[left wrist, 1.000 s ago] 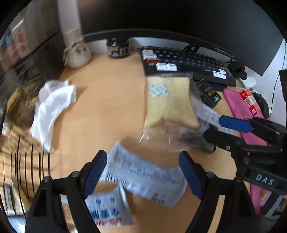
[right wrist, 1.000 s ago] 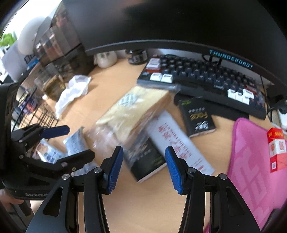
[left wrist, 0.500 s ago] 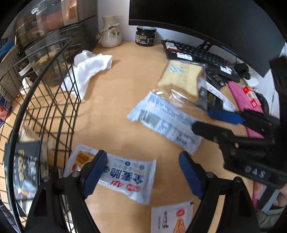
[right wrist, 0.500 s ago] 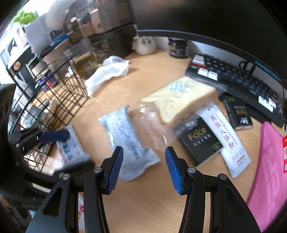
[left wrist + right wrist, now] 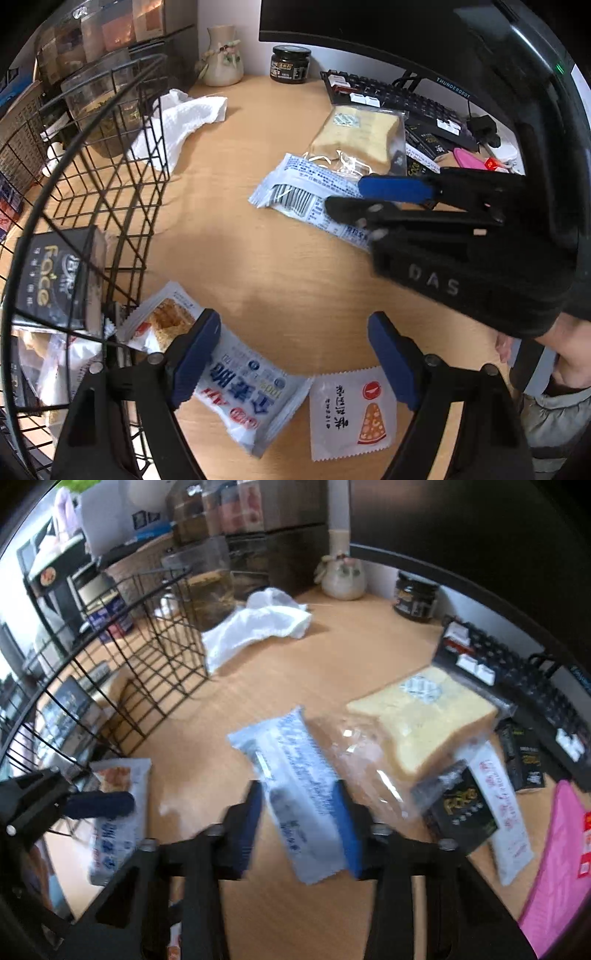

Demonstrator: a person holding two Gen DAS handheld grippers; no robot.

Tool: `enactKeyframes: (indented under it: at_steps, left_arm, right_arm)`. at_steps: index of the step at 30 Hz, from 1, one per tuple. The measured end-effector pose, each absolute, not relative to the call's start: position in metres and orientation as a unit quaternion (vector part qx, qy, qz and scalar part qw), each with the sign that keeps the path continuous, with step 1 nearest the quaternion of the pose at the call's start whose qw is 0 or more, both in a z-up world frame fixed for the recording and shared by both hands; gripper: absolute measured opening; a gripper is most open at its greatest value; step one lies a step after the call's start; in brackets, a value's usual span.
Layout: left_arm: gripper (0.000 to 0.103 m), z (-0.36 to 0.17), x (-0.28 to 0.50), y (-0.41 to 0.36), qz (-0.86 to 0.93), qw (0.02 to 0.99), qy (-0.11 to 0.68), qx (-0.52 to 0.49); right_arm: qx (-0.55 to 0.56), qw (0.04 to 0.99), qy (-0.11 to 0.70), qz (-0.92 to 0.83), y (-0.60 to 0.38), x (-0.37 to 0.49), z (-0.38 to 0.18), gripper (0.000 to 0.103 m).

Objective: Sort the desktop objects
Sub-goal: 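Position the left gripper over the Aji biscuit packet while the right approaches a white wrapped packet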

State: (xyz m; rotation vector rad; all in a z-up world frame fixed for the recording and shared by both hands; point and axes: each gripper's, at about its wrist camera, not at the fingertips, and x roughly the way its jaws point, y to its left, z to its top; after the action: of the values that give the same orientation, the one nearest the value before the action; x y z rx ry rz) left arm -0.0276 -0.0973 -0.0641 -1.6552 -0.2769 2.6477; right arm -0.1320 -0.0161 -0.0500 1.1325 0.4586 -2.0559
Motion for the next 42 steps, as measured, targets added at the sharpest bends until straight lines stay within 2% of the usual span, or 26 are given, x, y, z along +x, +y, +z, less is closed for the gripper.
enactKeyframes:
  at_steps: [10,14,22,32,42]
  left_arm:
    - [0.085,-0.076,-0.054,-0.045,0.841,0.052,-0.061,-0.535]
    - [0.089,-0.078,-0.063,-0.013,0.841,0.077,-0.027,-0.535]
    - [0.089,-0.070,-0.070,0.022,0.836,0.111,-0.017,-0.537]
    - [0.089,-0.043,-0.013,-0.033,0.862,-0.033,-0.024,-0.505]
    - [0.089,-0.047,0.038,-0.078,0.851,-0.126,-0.055,-0.507]
  right_arm:
    - [0.471,0.326,0.166,-0.803,0.053,-0.124,-0.053,0.024]
    - [0.498,0.302,0.132,-0.802,0.102,-0.120,-0.067,0.022]
    - [0.493,0.263,0.096,-0.824,0.162,-0.115,-0.055,0.022]
    - [0.469,0.340,0.109,-0.808,0.101,-0.100,-0.046,0.022]
    - [0.446,0.416,0.140,-0.780,0.042,-0.068,-0.039,0.022]
